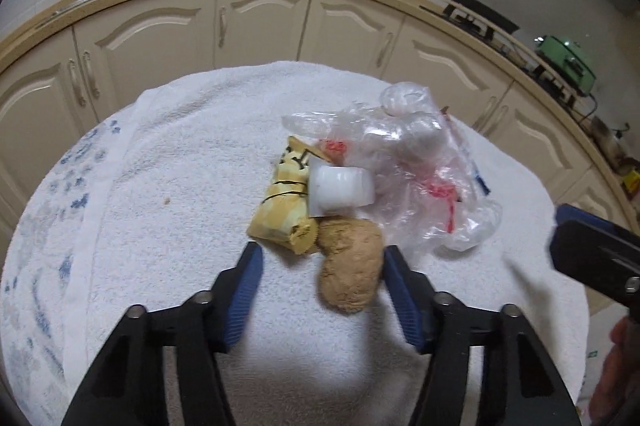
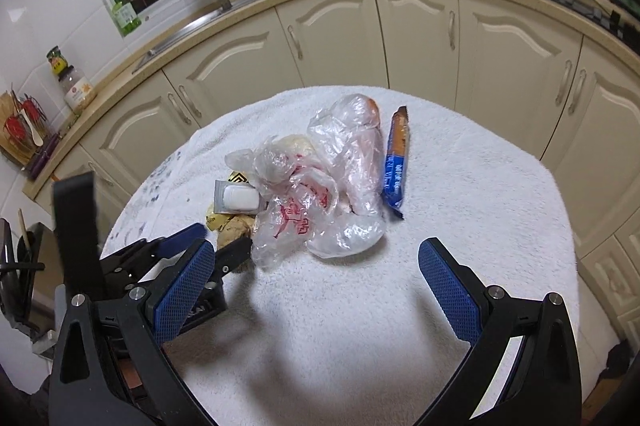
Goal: Collect trash
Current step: 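Grasp the bread bun with the left gripper while the right grasps the clear plastic bag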
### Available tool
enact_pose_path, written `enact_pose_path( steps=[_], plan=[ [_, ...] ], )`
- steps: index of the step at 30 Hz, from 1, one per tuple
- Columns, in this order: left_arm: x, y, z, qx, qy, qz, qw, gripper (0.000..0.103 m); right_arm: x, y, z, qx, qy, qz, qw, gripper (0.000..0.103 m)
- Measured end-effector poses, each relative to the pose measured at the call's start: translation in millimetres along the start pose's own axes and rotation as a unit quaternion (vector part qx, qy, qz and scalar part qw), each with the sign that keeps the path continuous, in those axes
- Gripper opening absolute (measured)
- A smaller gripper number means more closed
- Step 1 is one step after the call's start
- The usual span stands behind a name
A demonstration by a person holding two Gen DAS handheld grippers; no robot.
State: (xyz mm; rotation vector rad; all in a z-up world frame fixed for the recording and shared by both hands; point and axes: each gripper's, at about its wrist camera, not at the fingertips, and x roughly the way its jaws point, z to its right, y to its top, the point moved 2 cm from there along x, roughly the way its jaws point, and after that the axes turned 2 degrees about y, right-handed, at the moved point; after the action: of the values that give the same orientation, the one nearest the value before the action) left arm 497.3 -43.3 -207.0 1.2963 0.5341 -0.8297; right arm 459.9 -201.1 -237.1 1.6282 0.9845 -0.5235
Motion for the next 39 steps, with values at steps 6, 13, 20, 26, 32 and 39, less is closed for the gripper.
enact_pose_path(
  steps=[6, 13, 20, 26, 32, 39],
  plan=[
    [5.1, 7.8, -15.8, -0.007, -0.049, 0.000, 0.9988, 0.027, 13.2, 0.6, -11.6, -0.013, 0.004, -0.009, 1.000, 0.103],
    [11.7, 12.7, -31.0, 0.000, -0.038, 0.004, 0.9993, 0.042, 15.9, 0.6, -15.9, -0.013, 0.004, -0.009, 1.000, 0.103],
    [35.1, 20.9, -31.1, -0.001, -0.062, -0.004, 0.9981, 0.026, 18.0, -2.0, -13.8, -0.010, -0.002, -0.013, 1.000, 0.103],
    [18.8, 5.5, -40.4, -0.006, -0.052, 0.008, 0.9986, 0.025, 17.5, -2.8, -14.3, -0.010, -0.003, -0.013, 1.000, 0.103],
    [-8.0, -2.9, -70.7, -0.035, -0.002, 0.037, 0.9987, 0.025, 26.7, 4.3, -26.5, -0.024, 0.003, -0.006, 1.000, 0.102],
    [-5.4, -8.1, -83.9, -0.052, 0.024, 0.041, 0.9976, 0.025, 63.1, 33.8, -30.2, -0.010, 0.017, 0.007, 1.000, 0.082]
  ],
)
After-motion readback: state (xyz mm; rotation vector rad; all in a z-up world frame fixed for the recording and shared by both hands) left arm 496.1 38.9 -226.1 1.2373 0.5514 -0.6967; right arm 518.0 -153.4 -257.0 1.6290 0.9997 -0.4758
